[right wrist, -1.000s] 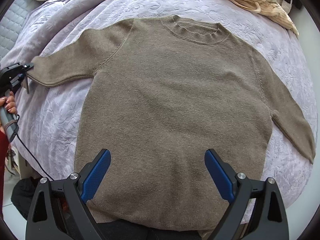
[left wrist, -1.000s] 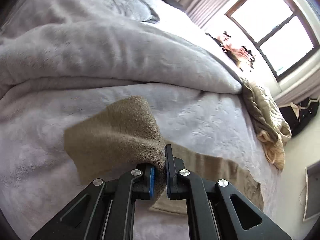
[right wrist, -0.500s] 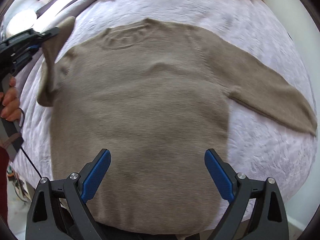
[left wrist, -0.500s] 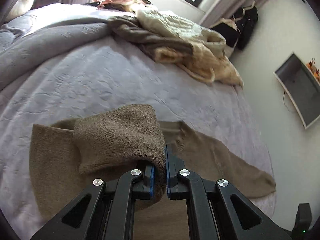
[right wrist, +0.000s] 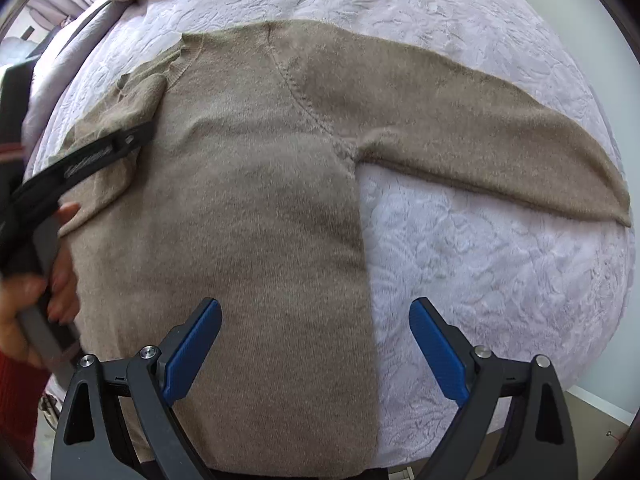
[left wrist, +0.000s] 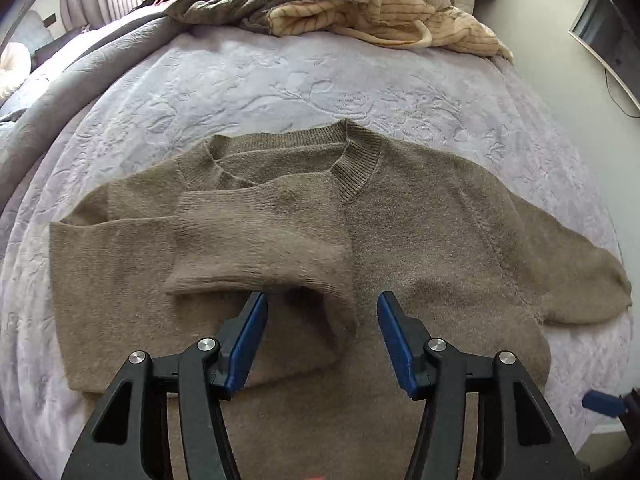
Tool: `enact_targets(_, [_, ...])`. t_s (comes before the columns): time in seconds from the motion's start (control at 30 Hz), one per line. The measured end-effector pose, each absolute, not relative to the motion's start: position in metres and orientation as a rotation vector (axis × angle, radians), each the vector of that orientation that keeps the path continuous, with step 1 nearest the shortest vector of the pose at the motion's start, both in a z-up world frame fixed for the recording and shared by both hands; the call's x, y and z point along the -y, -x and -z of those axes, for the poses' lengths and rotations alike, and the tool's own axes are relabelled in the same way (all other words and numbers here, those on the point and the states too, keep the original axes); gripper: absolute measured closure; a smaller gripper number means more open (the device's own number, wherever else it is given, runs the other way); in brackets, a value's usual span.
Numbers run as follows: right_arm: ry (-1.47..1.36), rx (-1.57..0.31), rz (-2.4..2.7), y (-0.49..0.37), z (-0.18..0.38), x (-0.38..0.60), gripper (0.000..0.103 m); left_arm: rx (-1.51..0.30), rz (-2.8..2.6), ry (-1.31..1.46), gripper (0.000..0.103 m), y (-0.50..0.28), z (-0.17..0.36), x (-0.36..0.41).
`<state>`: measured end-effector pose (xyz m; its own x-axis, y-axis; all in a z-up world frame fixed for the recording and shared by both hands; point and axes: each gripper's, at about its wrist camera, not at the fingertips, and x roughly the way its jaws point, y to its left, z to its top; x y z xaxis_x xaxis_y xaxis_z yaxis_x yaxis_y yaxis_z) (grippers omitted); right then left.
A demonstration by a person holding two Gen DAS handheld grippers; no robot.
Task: Fold small clothes
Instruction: 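Grasp the sweater side edge with the left gripper and fold it toward the center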
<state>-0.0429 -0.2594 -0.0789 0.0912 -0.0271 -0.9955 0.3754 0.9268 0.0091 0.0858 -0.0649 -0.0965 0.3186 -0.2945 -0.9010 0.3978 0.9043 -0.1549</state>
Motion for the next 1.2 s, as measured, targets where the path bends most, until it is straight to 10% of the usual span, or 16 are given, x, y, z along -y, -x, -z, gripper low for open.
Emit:
enact_targets(0.53, [0.627, -1.194, -0.053, -0.133, 0.134, 0.077, 0.012, -1.384, 0.093, 0.2, 0.045, -0.212, 0.158, -0.15])
enact_targets(0.6, [0.656, -1.206, -0.059, -0.141, 0.144, 0.077, 0.053, -1.377, 0.107, 0.223, 0.045, -0.215, 0.161, -0.151])
enact_targets(0.63, [0.579, -1.225, -0.071, -0.145, 0.14, 0.084, 0.093, -1.37, 0.111, 0.222, 0.045, -0.215, 0.161, -0.15])
enact_targets(0.83, [-0.283, -1.158, 0.054, -0.126, 0.103, 0.214, 0.09, -1.344, 0.166, 0.225, 0.061, -0.213, 0.161, -0.148])
enact_targets(0.93, [-0.71, -1.213, 0.146, -0.097, 0.137, 0.277, 0.038, -1.334, 0.191, 0.246, 0.081, -0.211, 0.161, -0.146])
enact_targets(1.1, [-0.923, -1.177, 0.154, -0.078, 0.147, 0.295, 0.037, -1.316, 0.204, 0.208, 0.092, -0.211, 0.153, -0.142])
enact_targets(1.17, [-0.947, -1.17, 0.156, -0.086, 0.146, 0.298, 0.09, -1.3, 0.209, 0.198, 0.093, -0.211, 0.146, -0.145])
enact_targets(1.2, [-0.936, -1.166, 0.161, -0.088, 0.143, 0.296, 0.095, -1.289, 0.21, 0.183, 0.093, -0.213, 0.141, -0.149])
